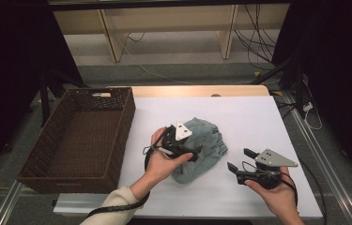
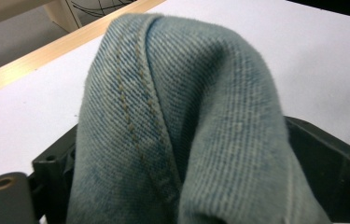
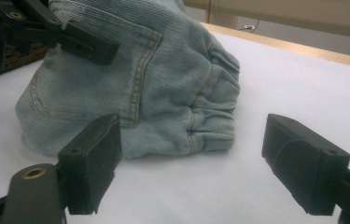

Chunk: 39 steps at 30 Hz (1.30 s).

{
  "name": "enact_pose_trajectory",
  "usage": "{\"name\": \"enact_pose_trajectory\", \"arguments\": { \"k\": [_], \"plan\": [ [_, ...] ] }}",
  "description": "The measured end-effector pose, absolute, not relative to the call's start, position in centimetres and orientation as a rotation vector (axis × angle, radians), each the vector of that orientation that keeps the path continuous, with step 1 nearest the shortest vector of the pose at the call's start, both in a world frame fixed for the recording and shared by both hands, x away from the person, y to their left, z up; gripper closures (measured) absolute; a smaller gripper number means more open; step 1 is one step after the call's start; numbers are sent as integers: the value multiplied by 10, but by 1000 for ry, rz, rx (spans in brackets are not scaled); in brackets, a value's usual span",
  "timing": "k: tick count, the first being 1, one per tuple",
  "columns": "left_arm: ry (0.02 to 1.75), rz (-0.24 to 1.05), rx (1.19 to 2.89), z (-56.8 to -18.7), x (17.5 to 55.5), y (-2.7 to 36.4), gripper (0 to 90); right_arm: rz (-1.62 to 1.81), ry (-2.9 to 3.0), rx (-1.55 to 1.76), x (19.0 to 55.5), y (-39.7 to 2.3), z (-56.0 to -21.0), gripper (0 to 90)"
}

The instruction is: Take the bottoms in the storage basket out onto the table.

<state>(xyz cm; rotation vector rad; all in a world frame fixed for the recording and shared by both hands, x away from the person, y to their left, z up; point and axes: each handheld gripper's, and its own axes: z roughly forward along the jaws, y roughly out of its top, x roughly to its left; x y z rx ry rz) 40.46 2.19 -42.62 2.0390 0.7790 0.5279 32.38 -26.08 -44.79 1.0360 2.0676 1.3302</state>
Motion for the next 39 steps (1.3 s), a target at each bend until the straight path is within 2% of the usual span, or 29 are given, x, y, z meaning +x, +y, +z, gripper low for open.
{"name": "enact_pose_trajectory", "arguments": {
  "k": [14,36,39],
  "plan": [
    [779,501,1987,-392,392,47,63,1335,2063,1036,324,-261,-448,208],
    [772,506,1986,-374,380,80,67,1331,2065,1039,324,-262,-448,208],
    [778,515,1968,-372,379,87,95,1331,2065,1038,324,-262,-448,207]
  ]
}}
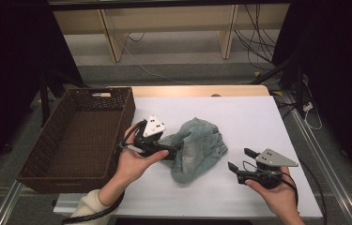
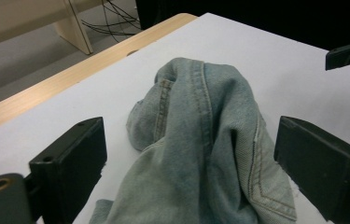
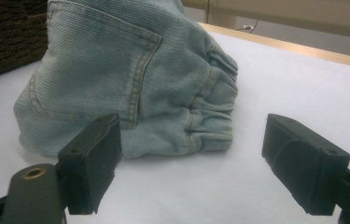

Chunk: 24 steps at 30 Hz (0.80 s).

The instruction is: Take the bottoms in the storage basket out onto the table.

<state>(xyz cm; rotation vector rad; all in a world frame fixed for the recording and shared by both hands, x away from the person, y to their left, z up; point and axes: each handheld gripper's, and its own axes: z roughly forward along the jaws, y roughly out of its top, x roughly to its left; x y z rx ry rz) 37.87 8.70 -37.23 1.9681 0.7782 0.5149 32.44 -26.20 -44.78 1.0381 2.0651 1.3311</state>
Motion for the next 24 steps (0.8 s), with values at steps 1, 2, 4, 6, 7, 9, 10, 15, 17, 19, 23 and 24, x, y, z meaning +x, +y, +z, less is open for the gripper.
{"name": "enact_pose_trajectory", "arguments": {
  "k": [1,2,4,6,7,9,10,15,17,19,23,24],
  "plan": [
    [776,520,1973,-372,379,89,95,1330,2065,1039,324,-262,-448,208],
    [783,522,1970,-371,378,91,95,1330,2065,1039,324,-262,-448,208],
    [788,529,1968,-370,377,95,95,1328,2065,1041,324,-262,-448,208],
    [794,534,1961,-369,376,100,95,1329,2063,1044,324,-263,-448,208],
    [795,536,1961,-368,375,101,94,1329,2063,1044,324,-263,-448,208],
    [796,542,1962,-367,375,105,94,1326,2065,1041,324,-263,-448,208],
    [797,541,1966,-366,375,108,94,1325,2067,1042,324,-263,-448,208],
    [805,545,1961,-364,373,116,93,1328,2065,1038,324,-262,-448,208],
    [799,551,1962,-362,372,119,83,1323,2066,1040,324,-263,-448,208],
    [797,549,1968,-362,372,122,66,1326,2064,1043,324,-263,-448,208],
    [824,550,1965,-364,375,130,46,1327,2061,1042,324,-263,-447,208],
    [834,548,1961,-364,375,132,44,1326,2060,1043,324,-263,-447,208]
  ]
}}
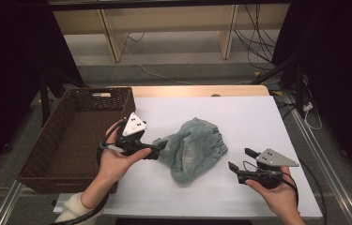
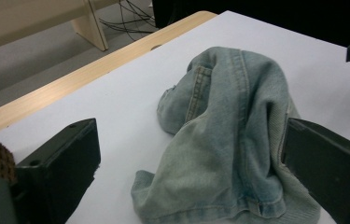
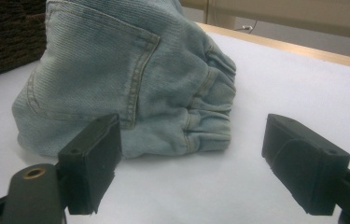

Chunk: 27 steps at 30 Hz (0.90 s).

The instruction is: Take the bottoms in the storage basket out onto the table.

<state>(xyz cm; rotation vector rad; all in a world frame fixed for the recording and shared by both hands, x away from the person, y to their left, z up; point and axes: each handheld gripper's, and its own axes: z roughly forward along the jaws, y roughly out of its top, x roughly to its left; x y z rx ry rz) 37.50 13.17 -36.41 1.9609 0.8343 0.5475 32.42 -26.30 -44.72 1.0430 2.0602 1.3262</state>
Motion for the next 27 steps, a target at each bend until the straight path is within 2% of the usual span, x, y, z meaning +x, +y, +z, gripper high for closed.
{"name": "enact_pose_trajectory", "arguments": {
  "k": [27],
  "plan": [
    [901,580,1894,-360,376,181,43,1327,2060,1045,325,-264,-447,208]
  ]
}}
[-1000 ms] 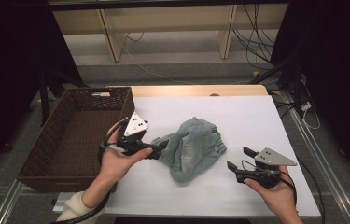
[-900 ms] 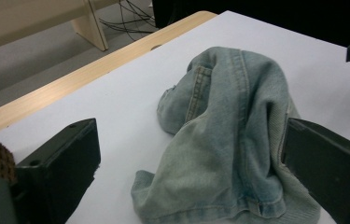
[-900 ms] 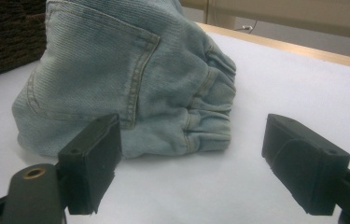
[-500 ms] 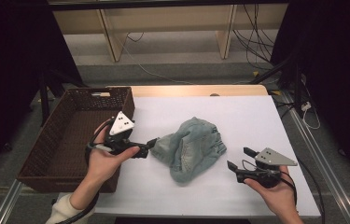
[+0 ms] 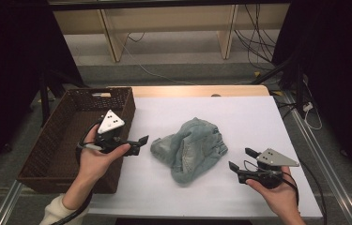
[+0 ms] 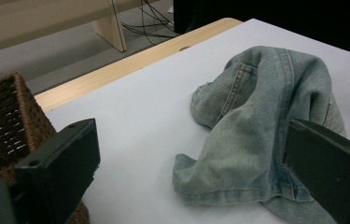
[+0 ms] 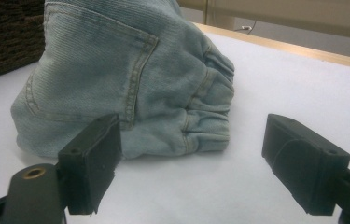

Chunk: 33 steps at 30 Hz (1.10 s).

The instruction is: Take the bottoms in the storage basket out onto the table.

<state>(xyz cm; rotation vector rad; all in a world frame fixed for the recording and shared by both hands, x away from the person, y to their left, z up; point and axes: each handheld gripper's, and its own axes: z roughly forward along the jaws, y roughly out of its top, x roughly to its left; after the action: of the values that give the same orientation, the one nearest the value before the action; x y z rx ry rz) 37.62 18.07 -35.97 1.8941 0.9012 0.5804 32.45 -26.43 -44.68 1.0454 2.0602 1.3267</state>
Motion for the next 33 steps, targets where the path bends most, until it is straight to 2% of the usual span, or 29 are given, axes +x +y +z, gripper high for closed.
{"name": "enact_pose_trajectory", "arguments": {
  "k": [33],
  "plan": [
    [939,632,1839,-368,380,231,51,1331,2060,1048,325,-264,-448,208]
  ]
}}
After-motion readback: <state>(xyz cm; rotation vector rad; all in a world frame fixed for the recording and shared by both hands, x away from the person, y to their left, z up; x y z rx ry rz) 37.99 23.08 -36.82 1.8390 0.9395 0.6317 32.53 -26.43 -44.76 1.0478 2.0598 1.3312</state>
